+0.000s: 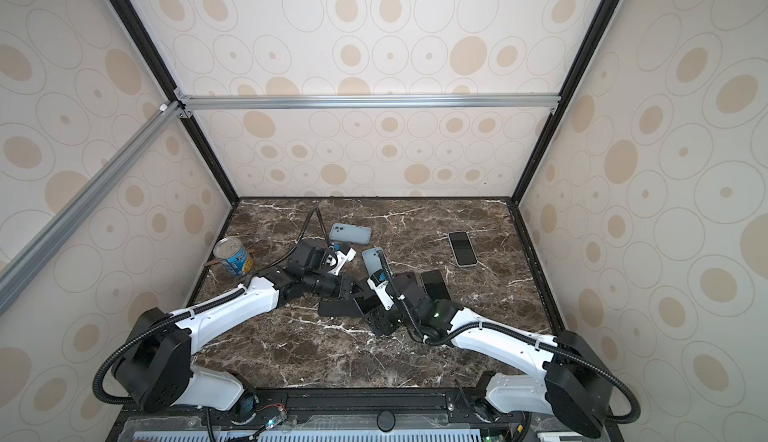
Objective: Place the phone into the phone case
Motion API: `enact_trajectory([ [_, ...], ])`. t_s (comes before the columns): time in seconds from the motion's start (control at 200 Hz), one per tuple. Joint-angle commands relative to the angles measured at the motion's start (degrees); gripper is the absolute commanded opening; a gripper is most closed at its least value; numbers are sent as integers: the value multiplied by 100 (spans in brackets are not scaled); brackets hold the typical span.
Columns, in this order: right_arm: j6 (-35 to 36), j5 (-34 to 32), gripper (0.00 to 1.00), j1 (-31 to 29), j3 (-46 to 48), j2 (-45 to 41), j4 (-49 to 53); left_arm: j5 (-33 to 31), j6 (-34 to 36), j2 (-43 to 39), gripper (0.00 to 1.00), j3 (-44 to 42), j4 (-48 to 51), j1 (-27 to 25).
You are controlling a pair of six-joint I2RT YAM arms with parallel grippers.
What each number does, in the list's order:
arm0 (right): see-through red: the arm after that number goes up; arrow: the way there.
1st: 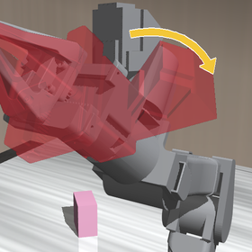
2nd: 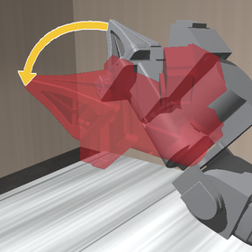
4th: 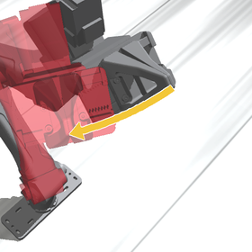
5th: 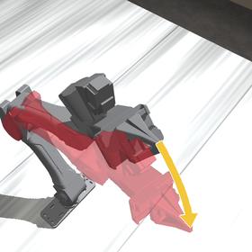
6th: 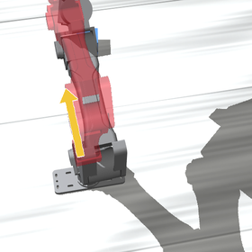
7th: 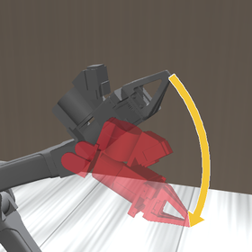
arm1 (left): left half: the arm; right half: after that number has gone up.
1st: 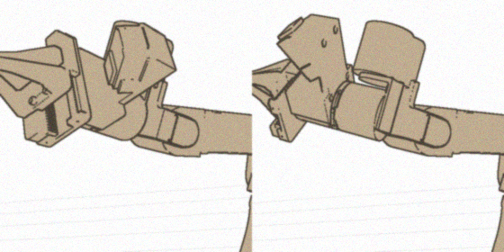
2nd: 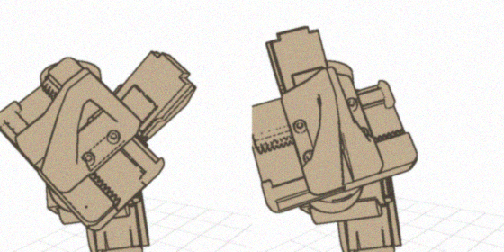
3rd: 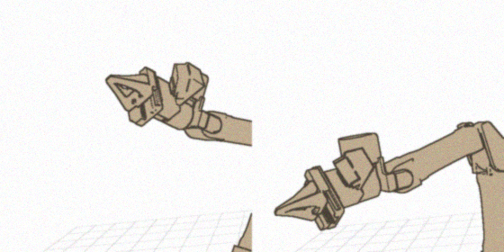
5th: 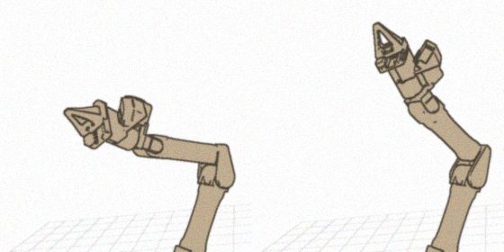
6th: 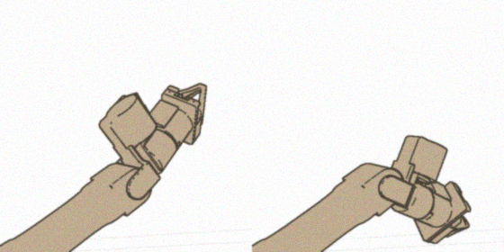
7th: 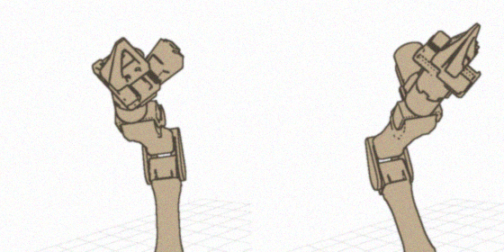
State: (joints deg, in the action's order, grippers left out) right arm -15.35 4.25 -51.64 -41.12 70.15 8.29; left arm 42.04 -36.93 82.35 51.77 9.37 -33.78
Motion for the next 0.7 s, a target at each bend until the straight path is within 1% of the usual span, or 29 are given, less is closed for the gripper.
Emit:
enact_trajectory([
  [0.0, 119, -152, 43, -72, -276, 37, -107, 85, -139, -11, 18, -32, -167, -45],
  [0.08, 104, -197, 43, -66, -339, 58, -47, 114, -297, -21, 9, -108, -342, -49],
  [0.14, 98, -187, 44, -75, -372, 51, -39, 157, -437, -65, 5, -186, -507, -43],
  [0.205, 85, -192, 48, -89, -417, 22, -14, 162, -529, -147, 2, -240, -632, -44],
  [0.24, 71, -196, 52, -90, -440, 8, 2, 141, -559, -198, 0, -249, -672, -38],
  [0.315, 24, -271, 67, -91, -520, -47, 96, 72, -574, -336, 0, -244, -677, -32],
  [0.385, -55, -370, 77, -91, -603, -127, 141, -32, -578, -489, 0, -207, -680, -31],
  [0.485, -160, -461, 84, -87, -796, -269, 163, -181, -626, -766, 0, -129, -717, 8],
  [0.635, -294, -548, 90, -87, -1248, -630, 141, -443, -853, -1314, 0, -43, -1003, 156],
  [0.695, -339, -652, 97, -78, -1381, -819, 56, -615, -924, -1574, 0, -9, -1153, 208],
])
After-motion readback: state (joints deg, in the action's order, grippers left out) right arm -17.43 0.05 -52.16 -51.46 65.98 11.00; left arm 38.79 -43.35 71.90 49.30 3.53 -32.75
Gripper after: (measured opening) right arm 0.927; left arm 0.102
